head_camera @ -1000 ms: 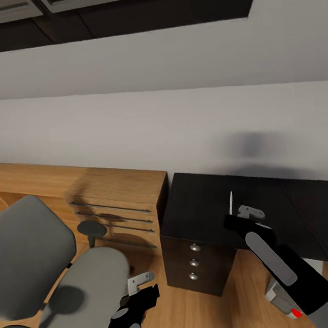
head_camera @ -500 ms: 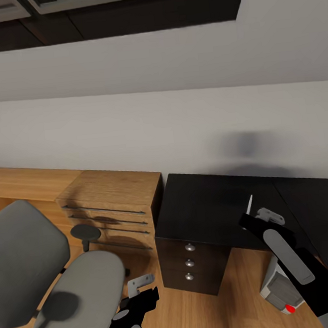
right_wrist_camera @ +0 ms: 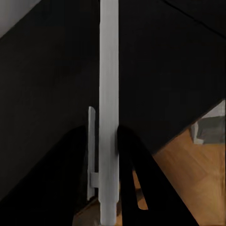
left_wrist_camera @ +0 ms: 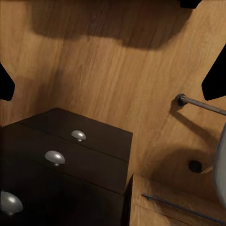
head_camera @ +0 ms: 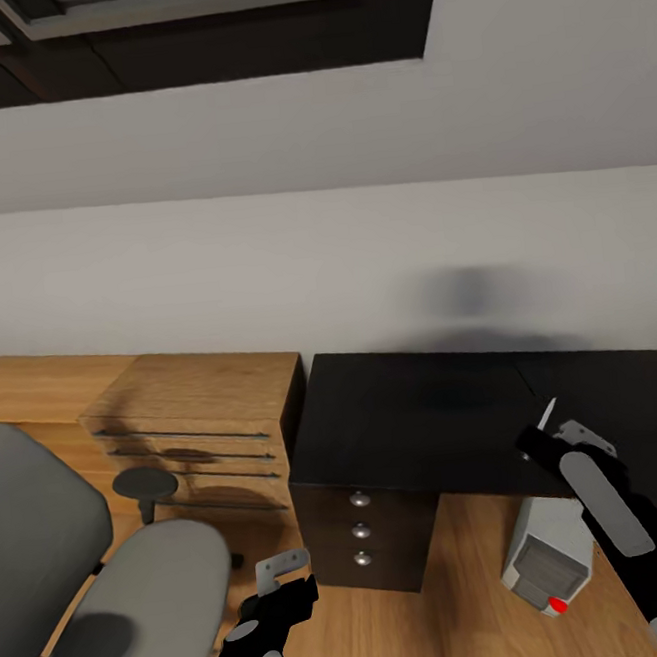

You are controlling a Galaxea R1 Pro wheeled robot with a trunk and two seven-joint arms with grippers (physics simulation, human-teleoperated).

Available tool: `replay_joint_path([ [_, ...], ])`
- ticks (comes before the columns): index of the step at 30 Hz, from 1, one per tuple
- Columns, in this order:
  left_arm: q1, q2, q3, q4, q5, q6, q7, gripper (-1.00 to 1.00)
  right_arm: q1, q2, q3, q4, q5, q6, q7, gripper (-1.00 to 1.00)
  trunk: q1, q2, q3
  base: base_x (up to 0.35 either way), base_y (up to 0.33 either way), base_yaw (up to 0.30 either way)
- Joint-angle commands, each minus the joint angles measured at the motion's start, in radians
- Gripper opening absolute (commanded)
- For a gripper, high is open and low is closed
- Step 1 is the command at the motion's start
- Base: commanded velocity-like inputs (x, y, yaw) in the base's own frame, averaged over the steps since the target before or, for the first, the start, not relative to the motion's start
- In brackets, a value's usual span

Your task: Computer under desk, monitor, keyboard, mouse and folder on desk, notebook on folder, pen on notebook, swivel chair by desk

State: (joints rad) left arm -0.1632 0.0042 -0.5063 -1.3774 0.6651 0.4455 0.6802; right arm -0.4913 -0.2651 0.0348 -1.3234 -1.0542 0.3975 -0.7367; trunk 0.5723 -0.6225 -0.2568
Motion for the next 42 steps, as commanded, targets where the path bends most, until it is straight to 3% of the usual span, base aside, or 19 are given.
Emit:
replay_joint_path([
  [1, -0.001, 0.000, -0.001, -0.002, 0.006, 0.002, 0.008, 1.00, -0.001, -0.001, -0.008, 0.001, -0.005, 0.003, -0.007, -1.00, 0.000, -0.001, -0.001, 0.000, 0.000, -0.225],
  [4, -0.001, 0.001, -0.001, -0.003, 0.006, 0.002, 0.006, 1.00, -0.001, -0.001, -0.062, 0.032, -0.004, -0.001, -0.004, -1.00, 0.000, -0.001, 0.002, 0.000, 0.000, -0.227],
  [10, -0.001, 0.001, -0.001, -0.003, 0.006, 0.002, 0.006, 1.00, -0.001, -0.010, -0.246, 0.142, 0.005, -0.004, 0.008, -1.00, 0.000, -0.001, 0.007, 0.000, 0.000, -0.229],
  [15, -0.001, 0.000, -0.003, -0.003, 0.007, 0.002, 0.005, 1.00, -0.001, -0.055, -0.267, 0.194, 0.006, -0.017, 0.011, -1.00, 0.000, -0.001, 0.011, 0.000, 0.000, -0.224],
  [20, -0.001, 0.000, -0.004, -0.003, 0.007, 0.002, 0.005, 1.00, -0.001, -0.065, -0.269, 0.221, 0.008, -0.069, 0.011, -1.00, 0.000, -0.001, 0.016, 0.000, 0.000, -0.219],
  [42, -0.001, 0.000, -0.005, -0.003, 0.008, 0.003, 0.003, 1.00, -0.001, -0.062, -0.256, 0.226, 0.019, -0.076, 0.014, -1.00, 0.000, -0.001, 0.036, 0.000, 0.000, -0.203],
])
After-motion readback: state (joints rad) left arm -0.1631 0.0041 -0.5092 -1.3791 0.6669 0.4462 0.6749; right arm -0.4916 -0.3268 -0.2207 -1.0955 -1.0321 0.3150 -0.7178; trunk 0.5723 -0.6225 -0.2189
